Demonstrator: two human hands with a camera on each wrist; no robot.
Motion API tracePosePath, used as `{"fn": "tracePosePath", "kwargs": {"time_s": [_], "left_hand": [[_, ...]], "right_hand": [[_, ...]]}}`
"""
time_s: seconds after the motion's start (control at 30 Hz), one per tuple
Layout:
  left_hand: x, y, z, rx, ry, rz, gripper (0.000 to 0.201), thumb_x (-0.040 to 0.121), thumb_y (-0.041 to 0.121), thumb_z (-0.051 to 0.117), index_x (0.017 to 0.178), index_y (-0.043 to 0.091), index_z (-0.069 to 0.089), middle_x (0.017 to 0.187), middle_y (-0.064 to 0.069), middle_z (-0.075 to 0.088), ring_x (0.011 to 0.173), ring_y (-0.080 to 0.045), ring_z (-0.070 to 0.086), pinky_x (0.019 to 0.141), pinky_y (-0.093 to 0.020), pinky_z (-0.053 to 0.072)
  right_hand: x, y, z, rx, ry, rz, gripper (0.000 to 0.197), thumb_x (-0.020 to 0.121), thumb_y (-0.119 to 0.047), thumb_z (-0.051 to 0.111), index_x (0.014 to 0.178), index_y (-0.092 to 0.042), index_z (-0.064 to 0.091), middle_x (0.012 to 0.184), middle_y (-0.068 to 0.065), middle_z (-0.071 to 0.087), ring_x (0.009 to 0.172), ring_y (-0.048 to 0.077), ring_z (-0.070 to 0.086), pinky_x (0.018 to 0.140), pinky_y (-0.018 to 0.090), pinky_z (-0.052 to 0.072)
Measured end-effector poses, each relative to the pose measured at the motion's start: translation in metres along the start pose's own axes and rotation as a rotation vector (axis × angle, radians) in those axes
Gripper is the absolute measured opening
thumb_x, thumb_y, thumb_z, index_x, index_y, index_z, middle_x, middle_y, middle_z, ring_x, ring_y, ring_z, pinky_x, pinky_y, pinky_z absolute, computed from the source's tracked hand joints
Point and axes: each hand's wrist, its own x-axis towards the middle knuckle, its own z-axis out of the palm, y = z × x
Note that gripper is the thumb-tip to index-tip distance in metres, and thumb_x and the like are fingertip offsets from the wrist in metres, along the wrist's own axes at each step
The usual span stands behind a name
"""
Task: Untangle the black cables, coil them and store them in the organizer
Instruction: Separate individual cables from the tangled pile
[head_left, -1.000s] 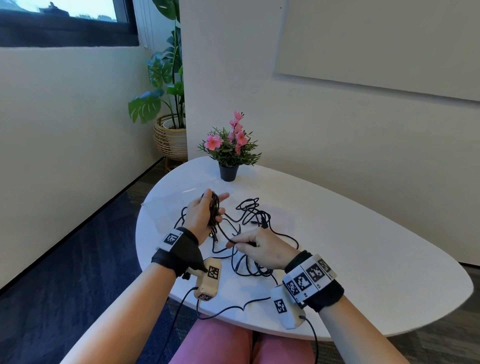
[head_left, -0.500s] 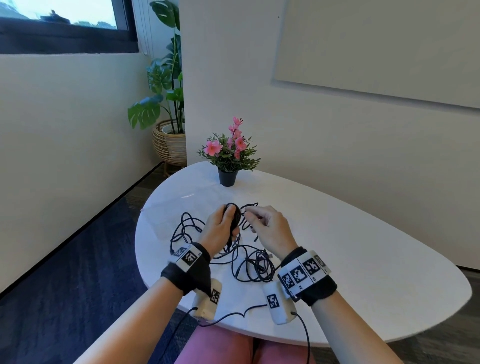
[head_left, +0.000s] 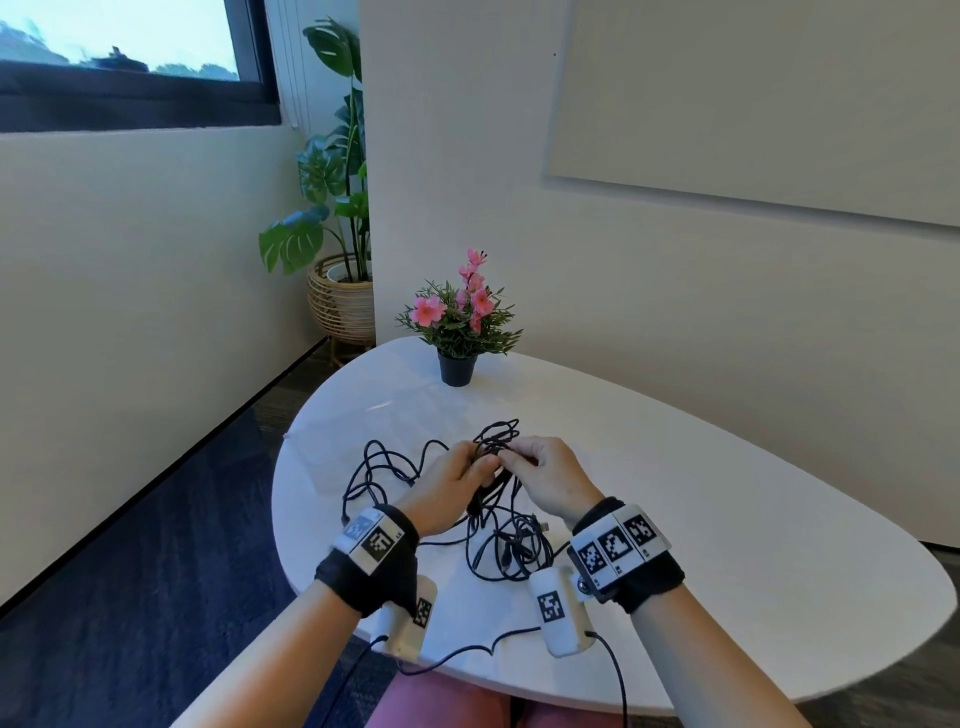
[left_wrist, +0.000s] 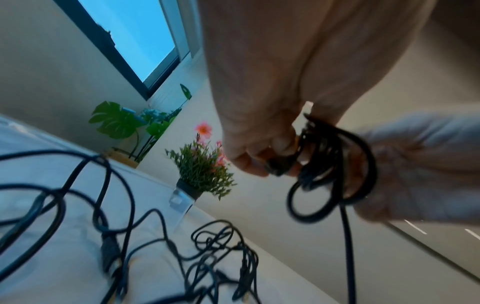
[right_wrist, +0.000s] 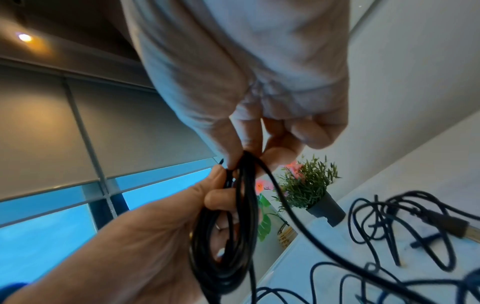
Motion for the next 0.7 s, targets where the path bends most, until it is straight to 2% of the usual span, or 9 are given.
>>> {"fn": "tracePosePath", "kwargs": {"time_s": [0.07,0.13,0.2,0.27,0.37,0.43,0.5,0.6,0.7], "left_hand": [[0.0,0.004,-0.008,0.102,-0.05,-0.002,0.022,0.1,0.029,0.04,0.092,0.018,0.056,0.074,0.006,0.051,0.059,-0.005,0.042,0.051,-0.011,0.035],[0.002,0.007,-0.016,0.12,-0.077,0.007,0.026,0.1,0.031,0.04,0.089,0.022,0.061,0.077,0.004,0.055,0.066,-0.006,0.048,0.061,-0.014,0.04],[0.002,0.008,-0.021,0.08,-0.08,0.003,0.027,0.1,0.03,0.04,0.089,0.02,0.062,0.079,0.004,0.056,0.072,-0.007,0.05,0.071,-0.021,0.041],[0.001,0.008,-0.02,-0.003,-0.051,-0.026,0.028,0.101,0.028,0.04,0.086,0.016,0.061,0.075,0.004,0.054,0.069,-0.007,0.049,0.069,-0.021,0.041],[-0.002,0.013,-0.013,-0.514,-0.064,-0.101,0.03,0.102,0.022,0.037,0.094,0.002,0.059,0.07,0.0,0.057,0.064,-0.011,0.049,0.067,-0.022,0.044],[-0.004,0.019,-0.007,-0.939,-0.086,-0.176,0.032,0.103,0.017,0.033,0.108,-0.006,0.054,0.065,0.002,0.053,0.054,-0.006,0.041,0.058,-0.015,0.043],[-0.003,0.021,-0.004,-1.103,-0.072,-0.199,0.033,0.102,0.015,0.033,0.113,-0.009,0.052,0.064,0.001,0.049,0.05,-0.004,0.037,0.053,-0.014,0.041],[-0.003,0.019,-0.007,-1.016,-0.159,-0.225,0.031,0.102,0.014,0.033,0.112,-0.005,0.055,0.069,0.001,0.05,0.055,-0.006,0.039,0.062,-0.019,0.035],[-0.006,0.013,-0.016,-0.897,-0.323,-0.203,0.027,0.099,0.007,0.039,0.118,-0.002,0.055,0.086,-0.005,0.057,0.075,-0.01,0.057,0.076,-0.023,0.049]], "right_hand": [[-0.002,0.002,-0.002,0.088,-0.064,0.033,0.025,0.097,-0.017,0.049,0.094,0.0,0.068,0.096,0.018,0.069,0.092,0.025,0.063,0.091,0.037,0.049],[-0.007,-0.001,-0.003,0.203,-0.109,0.087,0.024,0.099,-0.018,0.046,0.093,-0.002,0.063,0.091,0.01,0.066,0.083,0.013,0.057,0.075,0.021,0.049],[-0.01,-0.004,-0.001,0.314,-0.121,0.117,0.02,0.1,-0.02,0.044,0.094,-0.009,0.06,0.086,-0.001,0.061,0.081,0.009,0.053,0.07,0.022,0.041],[-0.009,-0.005,0.002,0.396,-0.097,0.112,0.02,0.1,-0.019,0.042,0.09,-0.01,0.056,0.077,-0.003,0.056,0.075,0.009,0.053,0.069,0.023,0.042],[-0.002,-0.005,0.009,0.418,-0.018,0.081,0.024,0.101,-0.019,0.041,0.089,-0.007,0.057,0.071,-0.001,0.052,0.072,0.015,0.051,0.074,0.031,0.045],[0.004,-0.004,0.01,0.433,0.035,0.088,0.027,0.101,-0.019,0.04,0.084,-0.011,0.06,0.07,0.0,0.052,0.07,0.018,0.051,0.072,0.033,0.044],[0.008,-0.002,0.01,0.46,0.071,0.094,0.028,0.101,-0.017,0.04,0.081,-0.013,0.06,0.069,0.001,0.05,0.065,0.016,0.047,0.066,0.029,0.042],[0.005,0.003,0.007,0.474,0.089,0.087,0.028,0.1,-0.014,0.042,0.076,-0.013,0.056,0.066,0.0,0.048,0.061,0.013,0.045,0.06,0.027,0.039],[0.002,0.011,0.003,0.498,0.13,0.101,0.027,0.1,-0.014,0.043,0.075,-0.009,0.051,0.063,0.0,0.048,0.061,0.016,0.046,0.062,0.033,0.041]]}}
